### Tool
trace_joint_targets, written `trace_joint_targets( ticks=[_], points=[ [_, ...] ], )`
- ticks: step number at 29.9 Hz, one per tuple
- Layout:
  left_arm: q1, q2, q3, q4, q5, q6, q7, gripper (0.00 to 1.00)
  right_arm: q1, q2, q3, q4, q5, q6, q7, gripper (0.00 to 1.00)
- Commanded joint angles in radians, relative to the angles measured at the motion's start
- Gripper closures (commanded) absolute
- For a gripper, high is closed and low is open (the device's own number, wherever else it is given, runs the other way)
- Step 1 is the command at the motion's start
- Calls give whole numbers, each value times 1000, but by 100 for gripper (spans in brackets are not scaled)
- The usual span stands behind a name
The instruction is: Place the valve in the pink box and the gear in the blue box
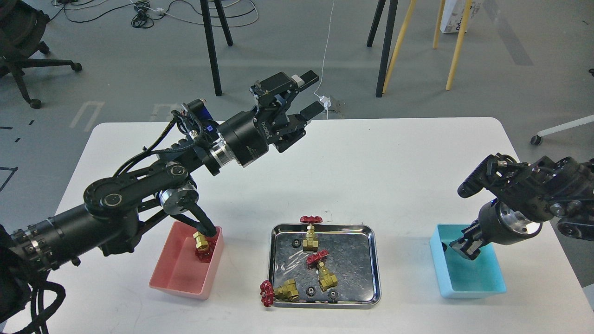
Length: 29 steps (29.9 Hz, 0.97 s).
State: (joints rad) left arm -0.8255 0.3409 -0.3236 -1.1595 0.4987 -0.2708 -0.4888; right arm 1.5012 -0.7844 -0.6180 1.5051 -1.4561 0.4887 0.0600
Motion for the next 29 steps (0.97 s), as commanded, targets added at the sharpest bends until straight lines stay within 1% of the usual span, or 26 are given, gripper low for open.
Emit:
trace_joint_targets(
  ticks=[1, 4, 7, 8, 10, 11, 12, 16, 19, 21, 22, 23, 25, 29],
  points=[
    [-15, 9, -2, 1, -3, -8, 0, 27, -12, -21, 101, -45, 120, 0, -12, 0],
    [-52, 27, 0, 1, -9, -14, 0, 27, -16, -59, 182, -86, 209, 0, -23, 0],
    [-95, 84, -3, 21, -20, -34, 0, 27, -39, -76, 334, -153, 354, 0, -13, 0],
    [-104, 99, -3, 40, -28, -59, 0, 27, -53, -75, 386, -182, 429, 0, -8, 0],
    [-133, 131, -3, 87, -67, -138, 0, 27, -99, -56, 513, -248, 622, 0, 4, 0],
    [-150, 144, -3, 124, -98, -189, 0, 27, -129, -30, 581, -291, 725, 0, 10, 0],
    [-162, 150, -3, 171, -130, -218, 0, 27, -163, 9, 651, -343, 819, 0, 17, 0],
    [-187, 144, -24, 383, -279, -218, 0, 25, -295, 212, 923, -621, 1110, 0, 82, 0],
    [-187, 121, -49, 532, -409, -218, 0, 23, -375, 393, 1113, -900, 1276, 0, 84, 0],
    [-182, 86, -52, 605, -439, -218, 0, 23, -398, 520, 1210, -1063, 1319, 0, 84, 0],
    [-176, 72, -52, 624, -439, -218, 0, 22, -401, 571, 1245, -1121, 1320, 0, 84, 0],
    [-170, 60, -49, 635, -439, -218, 0, 22, -403, 615, 1270, -1172, 1321, 0, 84, 0],
    [-143, 43, -48, 643, -439, -218, 0, 21, -409, 665, 1288, -1215, 1330, 0, 89, 0],
    [-126, 35, -43, 641, -437, -218, 0, 20, -426, 680, 1290, -1220, 1333, 0, 98, 0]
  ],
)
